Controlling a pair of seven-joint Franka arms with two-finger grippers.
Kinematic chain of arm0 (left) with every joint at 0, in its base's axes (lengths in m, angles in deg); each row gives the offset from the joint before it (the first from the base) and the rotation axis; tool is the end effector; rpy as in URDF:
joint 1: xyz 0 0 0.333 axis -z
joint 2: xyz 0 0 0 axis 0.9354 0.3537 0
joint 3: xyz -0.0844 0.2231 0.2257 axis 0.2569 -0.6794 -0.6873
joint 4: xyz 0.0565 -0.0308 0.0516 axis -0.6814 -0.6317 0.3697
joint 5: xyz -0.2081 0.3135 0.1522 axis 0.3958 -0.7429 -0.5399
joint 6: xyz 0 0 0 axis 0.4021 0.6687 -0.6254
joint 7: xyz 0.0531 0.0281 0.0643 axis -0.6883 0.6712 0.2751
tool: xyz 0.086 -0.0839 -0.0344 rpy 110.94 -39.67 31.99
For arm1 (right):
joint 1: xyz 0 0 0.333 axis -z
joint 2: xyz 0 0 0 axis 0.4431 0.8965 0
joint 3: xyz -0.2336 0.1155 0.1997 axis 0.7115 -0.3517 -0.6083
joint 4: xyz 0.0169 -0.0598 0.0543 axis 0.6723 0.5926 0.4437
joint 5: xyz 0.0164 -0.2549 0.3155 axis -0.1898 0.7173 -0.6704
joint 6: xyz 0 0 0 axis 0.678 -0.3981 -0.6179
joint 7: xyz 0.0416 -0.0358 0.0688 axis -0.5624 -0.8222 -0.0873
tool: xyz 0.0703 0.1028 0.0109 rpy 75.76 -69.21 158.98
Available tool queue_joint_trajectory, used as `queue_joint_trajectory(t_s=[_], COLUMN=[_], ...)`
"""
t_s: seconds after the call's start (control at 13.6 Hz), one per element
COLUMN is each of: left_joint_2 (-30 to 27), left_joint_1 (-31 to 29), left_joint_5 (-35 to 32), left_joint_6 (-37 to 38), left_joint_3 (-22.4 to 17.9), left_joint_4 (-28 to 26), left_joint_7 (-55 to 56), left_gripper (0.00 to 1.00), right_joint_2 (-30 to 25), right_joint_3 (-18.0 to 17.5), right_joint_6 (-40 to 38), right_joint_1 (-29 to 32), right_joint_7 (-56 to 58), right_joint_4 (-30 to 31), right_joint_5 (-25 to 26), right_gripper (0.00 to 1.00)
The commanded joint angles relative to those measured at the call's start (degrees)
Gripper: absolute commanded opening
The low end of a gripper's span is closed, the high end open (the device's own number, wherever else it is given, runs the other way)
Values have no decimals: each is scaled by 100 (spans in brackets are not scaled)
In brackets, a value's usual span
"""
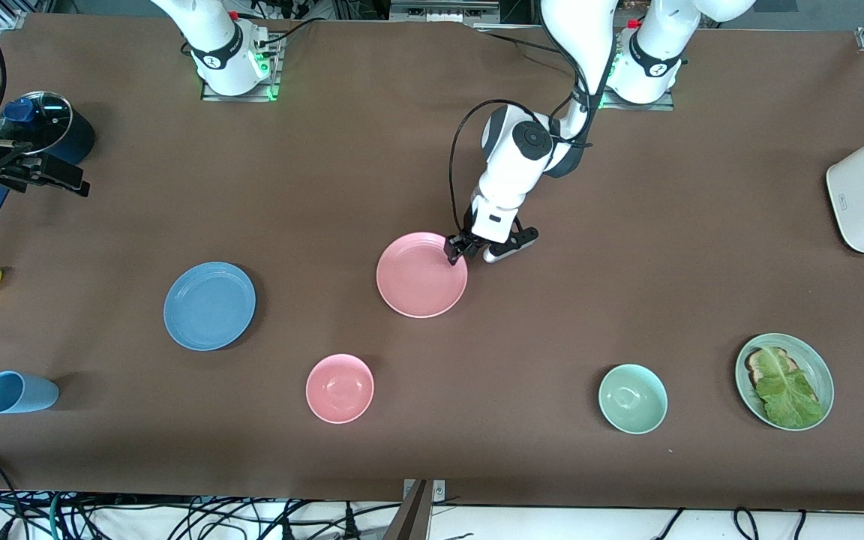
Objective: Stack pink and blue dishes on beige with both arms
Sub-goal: 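Release the pink plate and raise the left gripper away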
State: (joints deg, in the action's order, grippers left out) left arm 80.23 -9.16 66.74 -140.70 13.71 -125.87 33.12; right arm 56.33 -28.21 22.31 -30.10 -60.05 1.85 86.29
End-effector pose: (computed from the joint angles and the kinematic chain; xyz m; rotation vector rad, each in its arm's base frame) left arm 0.4912 -0.4230 0.1886 2.6493 0.8258 0.1789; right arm 0.5779 -0.0169 0.5714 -3.1295 0.0960 0.1986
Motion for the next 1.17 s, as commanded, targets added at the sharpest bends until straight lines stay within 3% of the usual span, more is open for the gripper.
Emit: queue_joint_trajectory(t_s=[0.0,0.22,0.37,0.51,1.1], left_joint_2=[-305,-640,-580,-518,-553], left_joint_1=[87,96,61,-114,-229], left_joint_5=[28,-1399,-2550,-3169,-3321], left_joint_6=[769,2499,4026,5033,6125], left_joint_3=[-385,-938,-1150,-1186,-2020], left_joint_4=[40,520,1546,2217,2843], left_joint_7=[10,333,695,530,-2166], left_gripper=[100,100,100,100,100], right_joint_2=[6,172,506,822,2087], right_joint_3=[-16,80,212,221,213], right_joint_6=[-385,-396,-299,-2,1650], right_joint_1=[19,115,195,239,327], right_joint_7=[72,64,72,81,99], right_joint_4=[-15,81,152,161,451], right_joint_5=[68,60,-37,-116,-556], right_gripper=[100,100,100,100,100])
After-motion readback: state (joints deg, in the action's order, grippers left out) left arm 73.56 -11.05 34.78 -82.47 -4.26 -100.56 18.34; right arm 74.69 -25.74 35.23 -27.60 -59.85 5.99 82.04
